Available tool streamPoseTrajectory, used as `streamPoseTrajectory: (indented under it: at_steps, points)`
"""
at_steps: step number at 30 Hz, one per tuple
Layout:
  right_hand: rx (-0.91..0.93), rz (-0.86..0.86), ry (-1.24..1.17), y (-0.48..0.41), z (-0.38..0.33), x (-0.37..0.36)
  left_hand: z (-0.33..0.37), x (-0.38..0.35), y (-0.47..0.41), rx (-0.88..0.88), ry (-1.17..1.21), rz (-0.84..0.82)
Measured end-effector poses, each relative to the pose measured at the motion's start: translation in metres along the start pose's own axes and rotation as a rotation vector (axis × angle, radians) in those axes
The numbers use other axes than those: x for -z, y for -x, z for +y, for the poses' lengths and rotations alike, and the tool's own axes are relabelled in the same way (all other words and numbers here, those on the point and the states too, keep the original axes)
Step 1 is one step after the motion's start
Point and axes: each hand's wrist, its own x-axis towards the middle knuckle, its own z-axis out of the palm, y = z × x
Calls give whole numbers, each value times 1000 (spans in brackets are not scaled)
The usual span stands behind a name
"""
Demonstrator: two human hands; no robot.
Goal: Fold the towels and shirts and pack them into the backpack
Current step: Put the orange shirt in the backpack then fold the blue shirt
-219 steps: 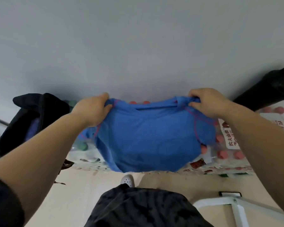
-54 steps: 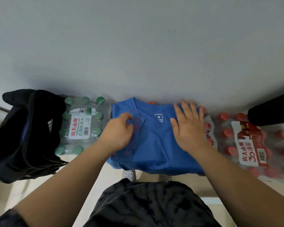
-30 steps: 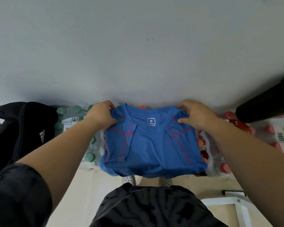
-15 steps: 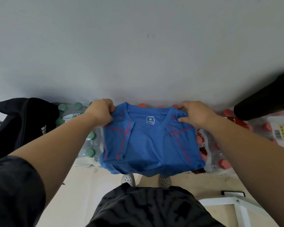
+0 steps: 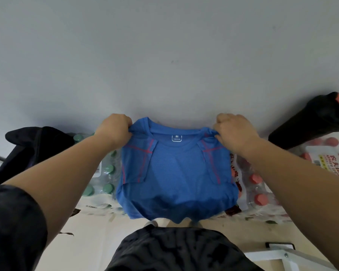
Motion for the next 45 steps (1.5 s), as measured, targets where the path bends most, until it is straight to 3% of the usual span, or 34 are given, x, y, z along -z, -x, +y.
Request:
streamPoseTrajectory:
  at_steps: [6, 9, 11, 15, 21, 24, 28, 29, 31, 34, 40, 45]
  points:
    - [-164, 443, -20, -6, 27, 47, 3, 48, -2, -122, -11, 591]
    - [-175, 598, -45, 1, 33, 58, 1, 44, 11, -257, -30, 757]
    - [-121, 582, -64, 16, 24, 40, -1, 18, 22, -346, -59, 697]
    - [6, 306, -122, 59, -6, -34, -8, -52, 58, -469, -69, 427]
    - [82, -23, -253, 89, -19, -67, -20, -91, 87, -387, -71, 73]
    - [89, -47, -374, 92, -13, -54, -19, -78, 88, -425, -14, 31]
    - [-83, 111, -644, 76, -9, -43, -16, -58, 78, -432, 105, 94]
    - [-136, 118, -636, 67, -8, -44, -13, -55, 71, -393, 122, 124]
    - [-191, -34, -569, 52, -5, -45, -4, -51, 56, -258, 75, 109]
    - [-167, -254, -495, 39, -2, -44, 10, -49, 36, -130, -132, -90]
    - [-110, -320, -396, 29, 1, -41, 11, -49, 17, -52, -110, -185]
    - [-214, -309, -417, 22, 11, -32, 4, -39, 6, -48, -17, -218]
